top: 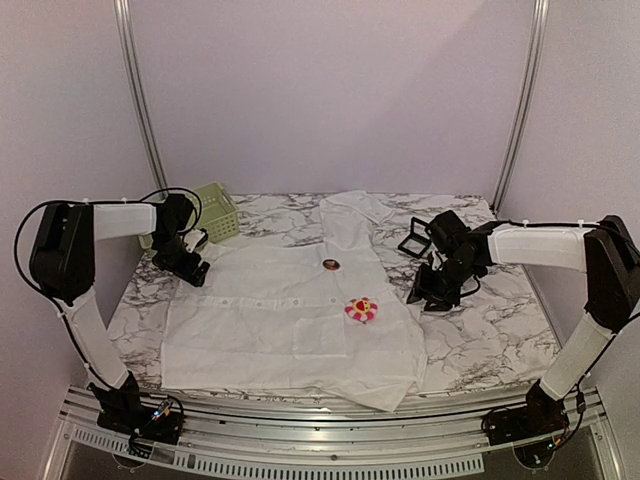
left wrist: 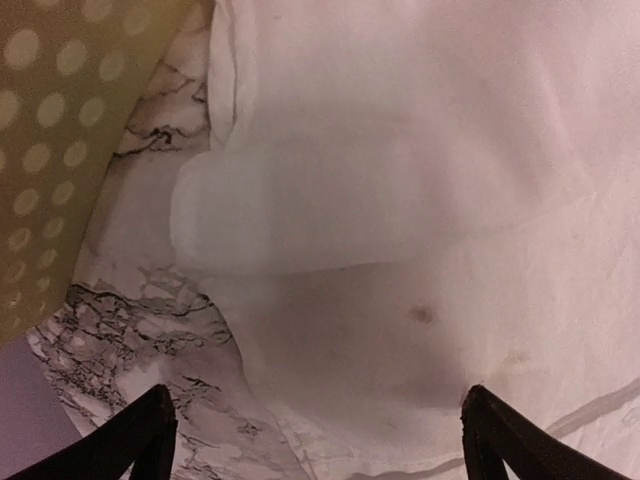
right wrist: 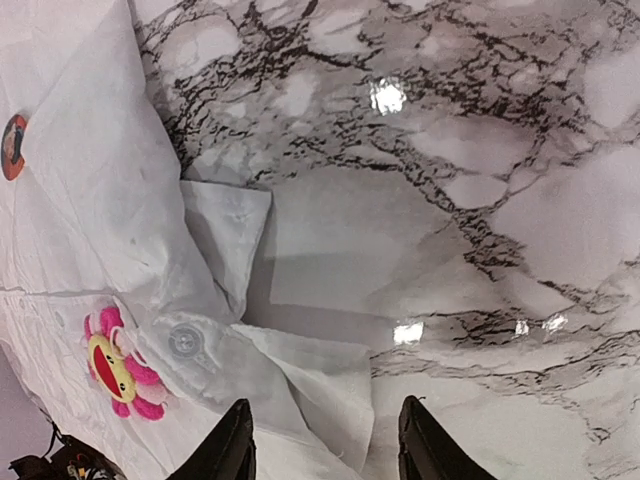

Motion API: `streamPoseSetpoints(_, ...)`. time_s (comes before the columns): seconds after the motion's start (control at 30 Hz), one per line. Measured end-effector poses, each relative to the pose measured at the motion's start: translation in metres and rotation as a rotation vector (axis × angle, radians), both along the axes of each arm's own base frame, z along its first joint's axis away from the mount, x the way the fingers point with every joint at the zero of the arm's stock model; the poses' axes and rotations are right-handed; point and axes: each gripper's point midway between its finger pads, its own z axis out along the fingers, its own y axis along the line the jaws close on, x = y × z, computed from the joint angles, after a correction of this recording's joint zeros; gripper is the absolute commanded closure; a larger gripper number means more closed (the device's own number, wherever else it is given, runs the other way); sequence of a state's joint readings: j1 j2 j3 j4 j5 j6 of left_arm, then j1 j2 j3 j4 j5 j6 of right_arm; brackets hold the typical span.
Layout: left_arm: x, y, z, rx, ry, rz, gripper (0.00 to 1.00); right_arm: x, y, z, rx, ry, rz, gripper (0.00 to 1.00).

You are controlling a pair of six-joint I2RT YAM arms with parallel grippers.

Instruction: Pin the brooch onto the clothing

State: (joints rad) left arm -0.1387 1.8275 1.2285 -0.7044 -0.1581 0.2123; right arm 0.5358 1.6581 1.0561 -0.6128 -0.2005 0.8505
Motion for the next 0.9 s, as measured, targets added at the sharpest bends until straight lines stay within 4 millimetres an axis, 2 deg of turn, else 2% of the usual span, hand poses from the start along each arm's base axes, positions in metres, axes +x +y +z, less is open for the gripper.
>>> streamPoseSetpoints(0.07,-0.005,0.006,-0.012,0.006,0.038,0.031,0.04,0.007,-0.007,0.001,-0.013,-0.014,-0.022,0.5)
streamPoseSetpoints(0.13,-0.002,0.007,-0.013,0.007,0.035,0.049,0.09,0.009,-0.011,0.0,-0.02,-0.018,-0.025,0.5)
streamPoseSetpoints(0.23,-0.001,0.006,-0.014,0.0,0.039,0.064,0.2,0.01,-0.001,-0.009,-0.006,-0.003,0.006,0.53)
streamPoseSetpoints(0.3,-0.001,0.005,-0.014,-0.009,0.04,0.07,0.24,0.007,0.01,-0.017,0.002,0.018,0.04,0.66)
streamPoseSetpoints(0.4,-0.002,0.003,-0.016,-0.021,0.04,0.074,0.34,-0.001,0.028,-0.022,0.022,0.046,0.094,0.95)
streamPoseSetpoints(0.43,-0.003,0.003,-0.016,-0.023,0.038,0.074,0.4,-0.004,0.033,-0.021,0.032,0.054,0.108,1.0)
streamPoseSetpoints(0.53,-0.003,0.002,-0.017,-0.031,0.038,0.067,0.76,-0.009,0.047,-0.01,0.041,0.063,0.142,1.0)
streamPoseSetpoints(0.6,-0.004,0.0,-0.019,-0.04,0.04,0.071,0.98,-0.005,0.057,0.005,0.034,0.037,0.167,1.0)
streamPoseSetpoints(0.7,-0.006,-0.003,-0.021,-0.044,0.046,0.059,1.0,0.007,0.099,0.056,0.043,-0.1,0.27,1.0)
streamPoseSetpoints(0.77,-0.006,-0.003,-0.021,-0.04,0.047,0.053,1.0,0.009,0.143,0.097,0.071,-0.229,0.382,1.0)
streamPoseSetpoints(0.8,-0.006,-0.002,-0.021,-0.037,0.046,0.053,1.0,0.004,0.167,0.114,0.086,-0.285,0.45,1.0)
streamPoseSetpoints(0.87,-0.006,-0.001,-0.021,-0.03,0.045,0.053,1.0,-0.018,0.209,0.129,0.098,-0.348,0.589,0.92)
streamPoseSetpoints(0.9,-0.005,0.0,-0.021,-0.024,0.044,0.051,1.0,-0.028,0.223,0.128,0.097,-0.359,0.644,0.87)
